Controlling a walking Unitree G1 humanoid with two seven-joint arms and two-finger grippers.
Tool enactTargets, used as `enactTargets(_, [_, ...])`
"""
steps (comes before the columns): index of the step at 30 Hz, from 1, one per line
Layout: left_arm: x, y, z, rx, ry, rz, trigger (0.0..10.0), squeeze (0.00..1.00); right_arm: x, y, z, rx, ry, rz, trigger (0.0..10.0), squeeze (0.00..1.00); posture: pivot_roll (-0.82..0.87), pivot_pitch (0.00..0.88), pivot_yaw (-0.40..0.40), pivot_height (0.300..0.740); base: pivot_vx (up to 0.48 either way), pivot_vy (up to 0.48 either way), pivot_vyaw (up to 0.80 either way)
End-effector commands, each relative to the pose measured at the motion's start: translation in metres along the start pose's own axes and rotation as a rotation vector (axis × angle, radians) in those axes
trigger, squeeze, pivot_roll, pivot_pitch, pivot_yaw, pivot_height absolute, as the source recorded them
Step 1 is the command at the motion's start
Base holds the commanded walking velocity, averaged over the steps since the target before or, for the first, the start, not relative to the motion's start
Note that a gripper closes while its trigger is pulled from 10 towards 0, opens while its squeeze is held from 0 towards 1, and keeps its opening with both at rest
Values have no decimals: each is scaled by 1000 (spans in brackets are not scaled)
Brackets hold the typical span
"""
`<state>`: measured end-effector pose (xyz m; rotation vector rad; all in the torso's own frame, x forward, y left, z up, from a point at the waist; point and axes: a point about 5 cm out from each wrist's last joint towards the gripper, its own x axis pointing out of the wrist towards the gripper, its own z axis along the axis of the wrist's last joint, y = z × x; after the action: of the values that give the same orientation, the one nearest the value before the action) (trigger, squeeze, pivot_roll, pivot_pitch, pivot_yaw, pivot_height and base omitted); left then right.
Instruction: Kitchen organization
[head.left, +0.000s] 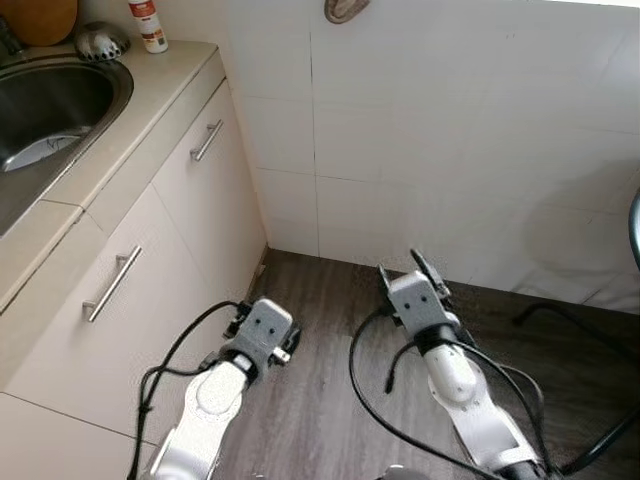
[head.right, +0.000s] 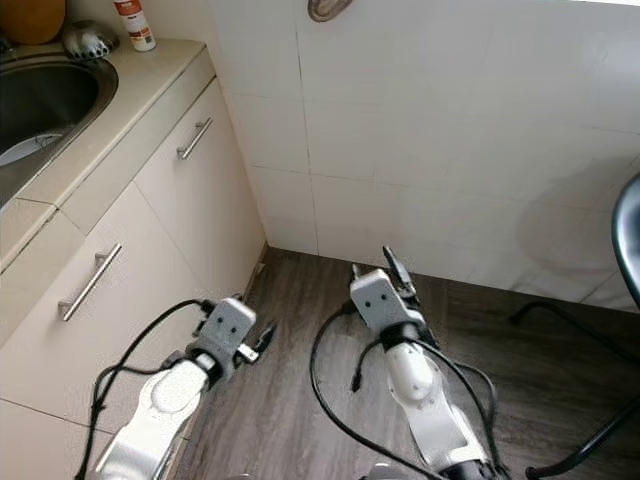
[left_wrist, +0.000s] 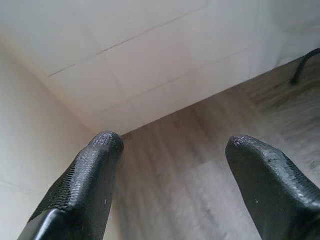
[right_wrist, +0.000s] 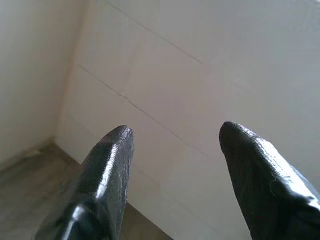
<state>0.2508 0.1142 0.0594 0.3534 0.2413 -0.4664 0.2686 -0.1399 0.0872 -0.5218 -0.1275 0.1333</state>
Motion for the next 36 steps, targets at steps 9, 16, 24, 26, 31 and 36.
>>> enactTargets(9, [12, -4, -3, 23, 19, -42, 10000, 0, -1, -36, -12, 11, 74, -88, 10000, 0, -265, 41, 47, 740, 0, 0, 0])
enactTargets(16, [1, 11, -9, -32, 29, 28, 10000, 0, -6, 1, -3, -27, 27, 69, 10000, 0, -215, 59, 27, 740, 0, 0, 0])
enactTargets(24, [4, 8, -4, -59, 25, 21, 10000, 0, 1, 7, 3, -42, -18, 179, 10000, 0, -194, 61, 9, 740, 0, 0, 0])
enactTargets(26, [1, 10, -4, -54, 20, 55, 10000, 0, 6, 9, 5, -36, -25, 194, 10000, 0, -163, 62, -9, 740, 0, 0, 0])
enactTargets(31, [-1, 21, 0, -51, 4, 141, 10000, 0, 10, 13, 10, -26, -46, 204, 10000, 0, -153, 57, -16, 740, 0, 0, 0])
enactTargets(36, [3, 28, 11, -4, -51, 172, 10000, 0, 10, 2, 12, -6, -50, 149, 10000, 0, -173, 50, 2, 740, 0, 0, 0])
